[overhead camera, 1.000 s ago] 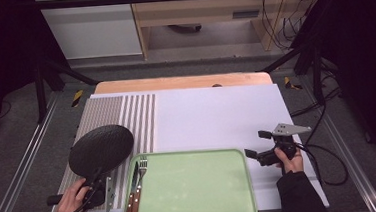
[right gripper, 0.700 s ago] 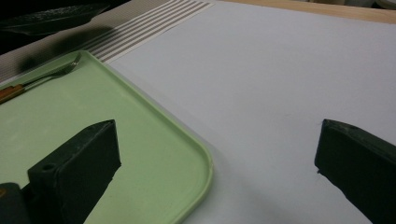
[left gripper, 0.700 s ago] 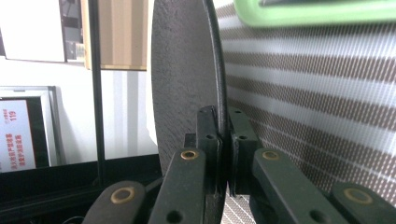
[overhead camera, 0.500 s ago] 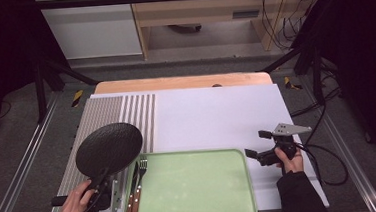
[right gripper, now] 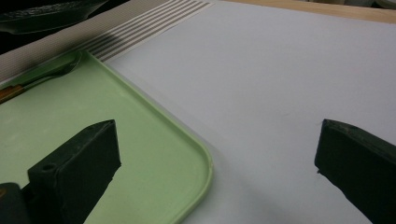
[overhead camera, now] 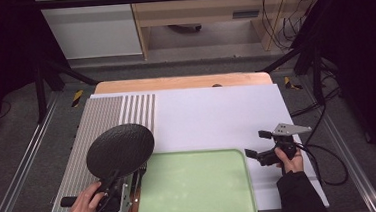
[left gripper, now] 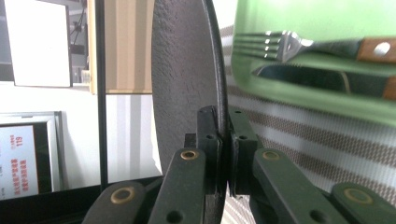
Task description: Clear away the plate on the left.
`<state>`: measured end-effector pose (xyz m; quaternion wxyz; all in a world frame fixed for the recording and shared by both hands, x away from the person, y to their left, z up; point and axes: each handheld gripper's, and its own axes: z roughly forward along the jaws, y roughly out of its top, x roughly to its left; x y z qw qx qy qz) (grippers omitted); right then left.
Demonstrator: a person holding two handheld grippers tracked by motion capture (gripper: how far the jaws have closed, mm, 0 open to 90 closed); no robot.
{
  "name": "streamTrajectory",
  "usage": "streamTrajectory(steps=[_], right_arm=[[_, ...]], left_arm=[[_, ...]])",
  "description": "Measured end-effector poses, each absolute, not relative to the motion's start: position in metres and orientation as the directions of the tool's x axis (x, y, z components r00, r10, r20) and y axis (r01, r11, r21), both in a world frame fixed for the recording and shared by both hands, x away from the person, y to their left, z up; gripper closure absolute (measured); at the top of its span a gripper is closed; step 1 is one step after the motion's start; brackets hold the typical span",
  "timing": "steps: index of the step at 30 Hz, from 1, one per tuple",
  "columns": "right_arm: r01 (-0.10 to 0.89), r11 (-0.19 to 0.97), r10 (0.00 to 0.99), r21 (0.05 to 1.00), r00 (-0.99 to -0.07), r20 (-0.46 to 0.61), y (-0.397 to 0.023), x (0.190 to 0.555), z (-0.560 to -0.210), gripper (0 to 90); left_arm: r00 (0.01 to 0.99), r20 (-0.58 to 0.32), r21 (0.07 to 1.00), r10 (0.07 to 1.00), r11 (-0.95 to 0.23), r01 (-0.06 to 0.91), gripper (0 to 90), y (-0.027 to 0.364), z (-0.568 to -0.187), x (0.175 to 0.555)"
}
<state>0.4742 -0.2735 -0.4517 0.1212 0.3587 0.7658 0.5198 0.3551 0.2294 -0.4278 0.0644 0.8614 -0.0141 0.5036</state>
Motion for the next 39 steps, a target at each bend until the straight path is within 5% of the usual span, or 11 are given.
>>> streamTrajectory(steps=[39], right_arm=[[0.42, 0.2, 0.675, 0.885, -0.714, 0.187, -0.274, 0.474, -0.451, 0.2]], left_arm=[[0.537, 0.842, 0.112, -0.057, -0.954, -0.277, 85.4, 0.151, -0.422, 0.326]])
